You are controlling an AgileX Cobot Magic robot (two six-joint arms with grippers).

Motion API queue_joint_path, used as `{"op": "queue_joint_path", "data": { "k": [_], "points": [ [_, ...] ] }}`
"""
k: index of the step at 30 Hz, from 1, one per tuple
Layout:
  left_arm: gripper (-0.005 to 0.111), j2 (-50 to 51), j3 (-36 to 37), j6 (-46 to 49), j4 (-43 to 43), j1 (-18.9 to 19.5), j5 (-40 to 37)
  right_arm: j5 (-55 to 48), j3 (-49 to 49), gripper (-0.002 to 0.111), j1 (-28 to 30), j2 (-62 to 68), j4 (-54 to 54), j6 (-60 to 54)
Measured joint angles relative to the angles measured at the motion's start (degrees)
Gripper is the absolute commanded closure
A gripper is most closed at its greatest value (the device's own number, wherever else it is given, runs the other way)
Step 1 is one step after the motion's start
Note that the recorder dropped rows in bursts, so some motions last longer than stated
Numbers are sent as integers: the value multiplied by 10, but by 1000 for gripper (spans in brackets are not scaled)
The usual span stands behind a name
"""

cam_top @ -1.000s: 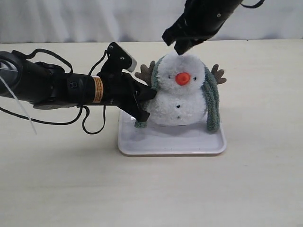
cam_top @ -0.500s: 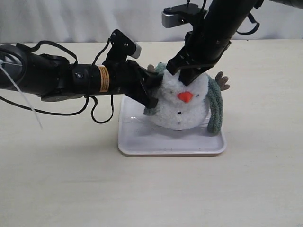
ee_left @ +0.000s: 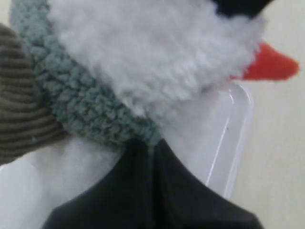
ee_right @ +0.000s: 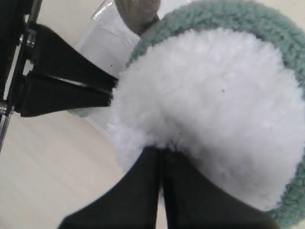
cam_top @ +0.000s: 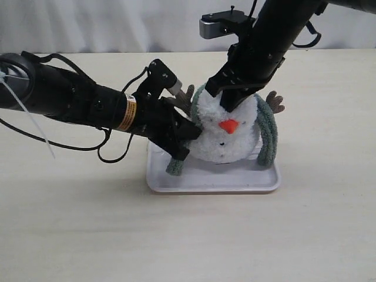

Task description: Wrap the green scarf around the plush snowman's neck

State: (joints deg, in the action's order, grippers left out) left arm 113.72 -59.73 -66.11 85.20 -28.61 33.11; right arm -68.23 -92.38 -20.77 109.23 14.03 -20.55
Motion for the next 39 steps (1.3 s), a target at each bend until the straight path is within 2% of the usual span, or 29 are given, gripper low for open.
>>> {"op": "queue_joint_path", "data": {
  "k": [5,15,25,29,33,37,39],
  "points": [
    [107,0,0,-71,85,0,11,4,0,104,0,-11,-1,0],
    [106,0,0,-90,88,0,20,0,1,104,0,-16,-4,-1],
    [77,0,0,-121,142,0,26,-2,2,104,0,-23,-4,-19],
    [71,0,0,-122,142,0,9,4,3,103,0,-33,-5,-22],
    [70,0,0,-121,123,0,-14,5,3,89,0,-50,-6,-24],
    [70,0,0,-118,96,0,-48,-3,3,69,0,-77,-7,-23],
    [70,0,0,-118,89,0,-55,-9,8,67,0,-94,-7,-9]
  ]
}}
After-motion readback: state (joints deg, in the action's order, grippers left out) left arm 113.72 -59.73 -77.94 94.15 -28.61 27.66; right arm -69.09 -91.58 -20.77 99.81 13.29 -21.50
